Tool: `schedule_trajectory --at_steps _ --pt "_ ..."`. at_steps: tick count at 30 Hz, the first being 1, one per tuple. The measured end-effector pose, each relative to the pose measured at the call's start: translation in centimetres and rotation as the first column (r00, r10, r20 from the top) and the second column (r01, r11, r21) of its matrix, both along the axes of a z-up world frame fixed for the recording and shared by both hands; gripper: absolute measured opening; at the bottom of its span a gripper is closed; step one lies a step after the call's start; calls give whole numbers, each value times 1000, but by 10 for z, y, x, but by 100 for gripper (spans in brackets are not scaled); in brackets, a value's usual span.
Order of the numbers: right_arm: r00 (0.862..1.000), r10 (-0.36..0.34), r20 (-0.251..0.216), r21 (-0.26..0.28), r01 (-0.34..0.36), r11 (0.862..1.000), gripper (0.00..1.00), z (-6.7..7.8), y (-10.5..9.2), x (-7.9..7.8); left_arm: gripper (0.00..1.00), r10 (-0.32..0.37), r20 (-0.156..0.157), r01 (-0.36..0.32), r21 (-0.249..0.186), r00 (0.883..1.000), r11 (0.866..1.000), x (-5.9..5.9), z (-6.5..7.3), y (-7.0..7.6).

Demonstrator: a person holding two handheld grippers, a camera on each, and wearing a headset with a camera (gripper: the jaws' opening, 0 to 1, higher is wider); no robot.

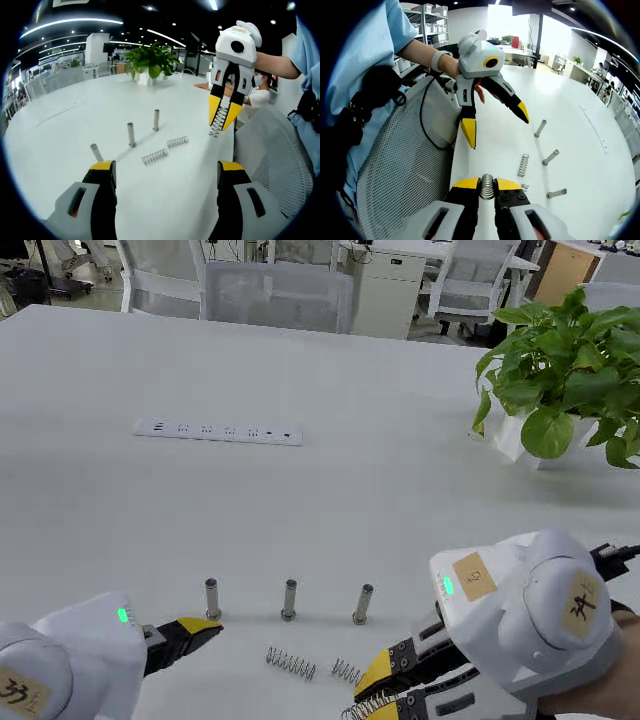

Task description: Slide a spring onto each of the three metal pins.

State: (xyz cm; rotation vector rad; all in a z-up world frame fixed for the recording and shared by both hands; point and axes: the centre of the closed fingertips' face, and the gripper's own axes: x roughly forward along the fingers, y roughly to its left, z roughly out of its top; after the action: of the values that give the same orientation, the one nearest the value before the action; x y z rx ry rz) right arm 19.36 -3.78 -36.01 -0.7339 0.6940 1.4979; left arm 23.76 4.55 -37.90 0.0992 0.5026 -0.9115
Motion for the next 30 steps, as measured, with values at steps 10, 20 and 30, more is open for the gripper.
schedule_trajectory --at_steps 10,20,30 --pt "998 63 27 -43 -62 997 8 -2 7 10 99 156 -7 -156 -10 988 988 10 -2 34" --pt "986 153 61 -96 -147 985 8 1 25 30 99 175 20 -176 25 984 984 10 -1 39" --pt "968 238 82 -149 -224 963 8 8 49 57 99 211 33 -213 38 977 976 13 -2 47"
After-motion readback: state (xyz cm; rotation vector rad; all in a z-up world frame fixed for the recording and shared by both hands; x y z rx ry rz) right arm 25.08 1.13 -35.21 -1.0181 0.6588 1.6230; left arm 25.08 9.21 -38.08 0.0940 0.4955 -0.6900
